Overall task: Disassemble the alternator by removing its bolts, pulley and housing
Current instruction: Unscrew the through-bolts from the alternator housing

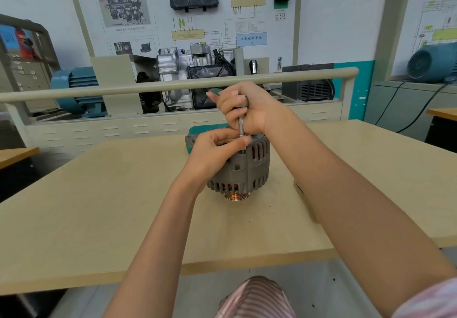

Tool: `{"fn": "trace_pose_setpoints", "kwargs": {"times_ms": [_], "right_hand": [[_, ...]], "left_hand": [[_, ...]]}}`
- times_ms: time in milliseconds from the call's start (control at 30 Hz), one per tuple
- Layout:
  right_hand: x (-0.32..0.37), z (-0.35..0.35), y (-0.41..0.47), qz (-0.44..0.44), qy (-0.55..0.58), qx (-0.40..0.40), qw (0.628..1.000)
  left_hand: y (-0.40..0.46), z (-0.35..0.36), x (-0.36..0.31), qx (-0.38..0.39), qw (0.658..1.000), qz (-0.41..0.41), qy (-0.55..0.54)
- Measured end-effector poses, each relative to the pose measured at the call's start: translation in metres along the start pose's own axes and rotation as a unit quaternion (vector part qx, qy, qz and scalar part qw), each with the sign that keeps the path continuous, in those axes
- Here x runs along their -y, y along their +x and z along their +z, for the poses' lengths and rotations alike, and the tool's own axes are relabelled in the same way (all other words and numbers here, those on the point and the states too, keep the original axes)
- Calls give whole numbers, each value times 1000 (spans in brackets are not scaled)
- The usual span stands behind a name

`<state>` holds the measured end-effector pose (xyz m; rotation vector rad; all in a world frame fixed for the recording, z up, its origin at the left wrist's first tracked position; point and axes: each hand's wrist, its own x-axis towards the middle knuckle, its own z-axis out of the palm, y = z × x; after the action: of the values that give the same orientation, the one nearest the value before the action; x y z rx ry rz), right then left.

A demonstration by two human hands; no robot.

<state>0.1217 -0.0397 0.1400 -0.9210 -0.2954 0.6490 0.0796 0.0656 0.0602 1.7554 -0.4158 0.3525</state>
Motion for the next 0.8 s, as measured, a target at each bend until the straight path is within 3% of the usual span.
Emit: {"fn": "trace_pose_setpoints", "kwargs": {"times_ms": [133,267,367,433,567,633,800], "right_hand": [[6,-4,1,85,-25,116,989],[2,-3,-1,70,-7,129,989],[-3,-1,-7,-3,32,54,998],[-9,3,-8,-97,57,-56,992],[-30,17,-7,-323,68,-292,897],[-36,20,-6,-362,71,-318,873],[-29,25,-8,-306,98,-296,900]], "left_hand": [[1,0,0,-5,1000,-9,2],[1,2,1,-14,1000,-7,7],[1,3,2,-18,1000,-4,4],[2,3,1,-19,1000,-5,3],[2,3,3,-25,999,4,25],[1,2,3,-23,999,13,35],[-1,2,3,-29,999,22,37]]}}
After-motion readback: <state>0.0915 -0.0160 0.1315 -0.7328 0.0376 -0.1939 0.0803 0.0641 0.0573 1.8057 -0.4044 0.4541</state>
